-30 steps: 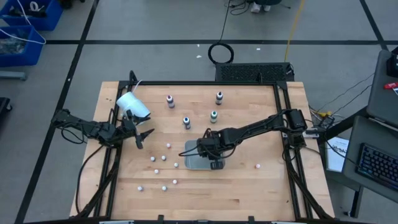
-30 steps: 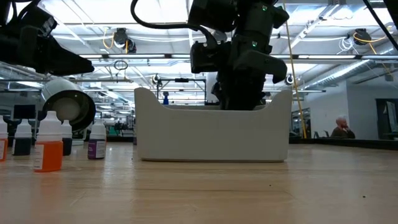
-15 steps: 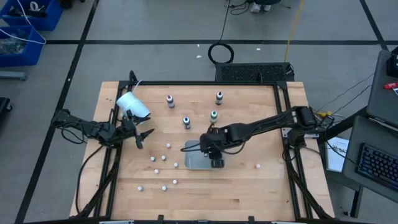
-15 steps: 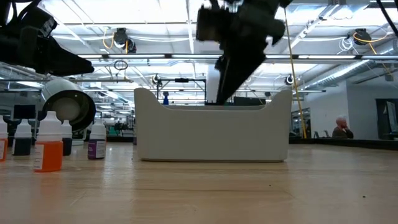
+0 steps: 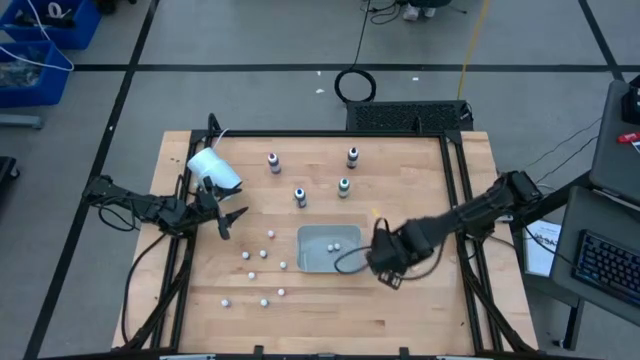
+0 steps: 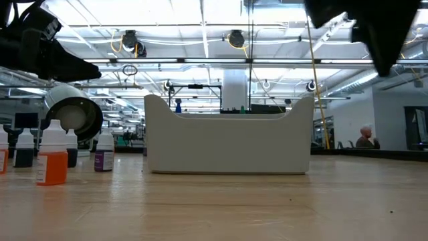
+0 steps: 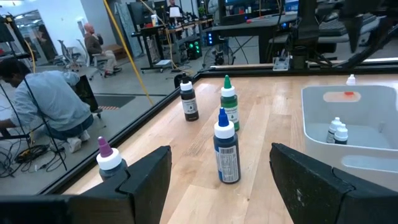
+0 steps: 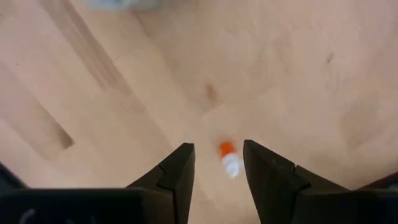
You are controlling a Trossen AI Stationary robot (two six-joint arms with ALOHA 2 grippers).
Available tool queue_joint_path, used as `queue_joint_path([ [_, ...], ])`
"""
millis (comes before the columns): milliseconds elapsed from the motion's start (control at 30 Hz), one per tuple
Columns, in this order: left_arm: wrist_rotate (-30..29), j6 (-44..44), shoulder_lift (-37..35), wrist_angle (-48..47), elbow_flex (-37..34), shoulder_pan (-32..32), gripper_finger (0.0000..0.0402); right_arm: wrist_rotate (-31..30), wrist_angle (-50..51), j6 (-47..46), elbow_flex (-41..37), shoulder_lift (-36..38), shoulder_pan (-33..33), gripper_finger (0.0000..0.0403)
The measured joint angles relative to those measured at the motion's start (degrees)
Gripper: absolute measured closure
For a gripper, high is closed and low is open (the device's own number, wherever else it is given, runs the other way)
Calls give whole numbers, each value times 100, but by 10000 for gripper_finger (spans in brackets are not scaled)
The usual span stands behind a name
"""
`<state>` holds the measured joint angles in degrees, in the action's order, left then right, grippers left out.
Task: Pick & Place food coloring
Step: Put the orange food coloring bottle into the bin
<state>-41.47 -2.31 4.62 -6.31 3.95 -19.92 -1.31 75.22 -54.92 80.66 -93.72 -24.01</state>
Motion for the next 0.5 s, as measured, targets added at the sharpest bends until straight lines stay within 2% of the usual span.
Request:
queue_joint_path([
  [233,-2,-1,-2,42,0,1,128,15,-51,-908,-795,18,-452,263],
  [500,-1,-15,-2,46,0,-1,128,205,-726,-948,-1700,20,-574,255],
])
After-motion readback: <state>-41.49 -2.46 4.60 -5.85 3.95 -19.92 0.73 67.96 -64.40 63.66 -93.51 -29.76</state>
